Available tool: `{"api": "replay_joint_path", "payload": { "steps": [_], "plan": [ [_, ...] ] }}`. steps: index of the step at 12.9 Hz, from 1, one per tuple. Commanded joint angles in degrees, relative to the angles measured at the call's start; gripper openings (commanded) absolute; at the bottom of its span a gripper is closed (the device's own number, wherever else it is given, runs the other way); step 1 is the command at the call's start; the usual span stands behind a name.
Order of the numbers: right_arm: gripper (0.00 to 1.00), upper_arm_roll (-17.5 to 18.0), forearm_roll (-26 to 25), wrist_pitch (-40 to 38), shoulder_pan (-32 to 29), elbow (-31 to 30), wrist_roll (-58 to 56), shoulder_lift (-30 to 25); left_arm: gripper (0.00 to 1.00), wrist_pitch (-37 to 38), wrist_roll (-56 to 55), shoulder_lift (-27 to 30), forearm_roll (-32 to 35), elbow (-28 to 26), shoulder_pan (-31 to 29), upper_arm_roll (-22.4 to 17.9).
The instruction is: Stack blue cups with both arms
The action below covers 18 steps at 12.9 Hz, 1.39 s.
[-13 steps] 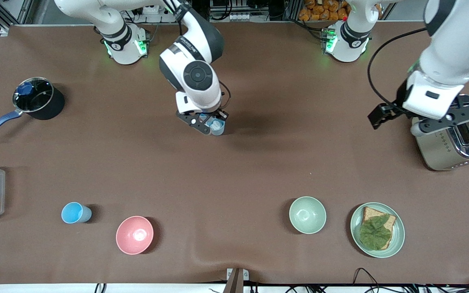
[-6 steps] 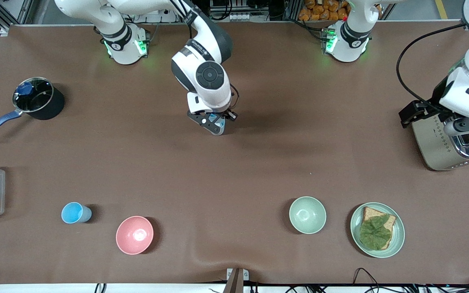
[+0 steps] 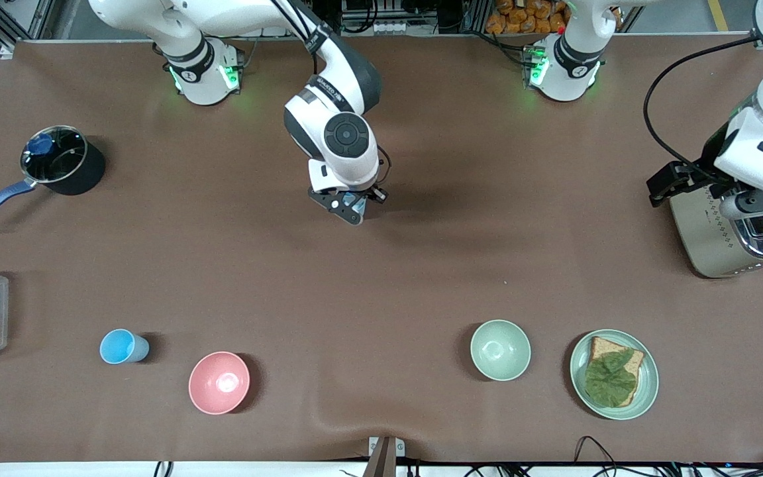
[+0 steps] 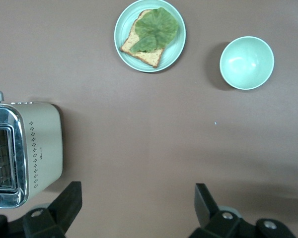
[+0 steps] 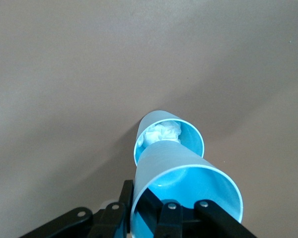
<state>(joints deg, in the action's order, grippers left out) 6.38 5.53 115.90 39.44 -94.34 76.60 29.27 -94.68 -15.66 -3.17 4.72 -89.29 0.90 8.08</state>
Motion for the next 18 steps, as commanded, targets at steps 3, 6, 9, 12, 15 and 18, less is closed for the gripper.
{"api": "replay_joint_path", "payload": {
  "steps": [3,6,9,12,15,18],
  "plan": [
    [0.0,-0.7,-1.4,-0.7,0.6,1.4,0.3,0.7,1.0,-1.4,1.0,1.8,-3.6,-1.6,1.1,-0.7],
    [0.0,-0.7,-3.0,-0.7,0.9,1.3,0.2,0.7,1.0,-1.1,1.1,1.8,-3.1,-1.4,0.8,-0.6],
    [0.0,-0.7,-3.2,-0.6,1.0,1.2,0.1,1.0,1.0,-0.3,1.2,1.9,-2.8,-1.3,0.4,-0.3],
    [0.0,-0.7,-3.8,-0.6,1.0,1.3,0.2,1.2,1.0,2.3,1.4,2.5,-2.9,-1.4,0.4,-0.8],
    [0.0,-0.7,-3.8,-0.6,1.0,1.3,0.2,1.2,1.0,5.0,1.3,2.8,-2.8,-1.3,0.4,-1.0],
    [0.7,-0.6,-2.8,-0.5,0.6,1.4,0.7,1.3,1.0,5.5,1.2,3.3,-2.8,-1.0,-1.3,-0.3]
  ]
}}
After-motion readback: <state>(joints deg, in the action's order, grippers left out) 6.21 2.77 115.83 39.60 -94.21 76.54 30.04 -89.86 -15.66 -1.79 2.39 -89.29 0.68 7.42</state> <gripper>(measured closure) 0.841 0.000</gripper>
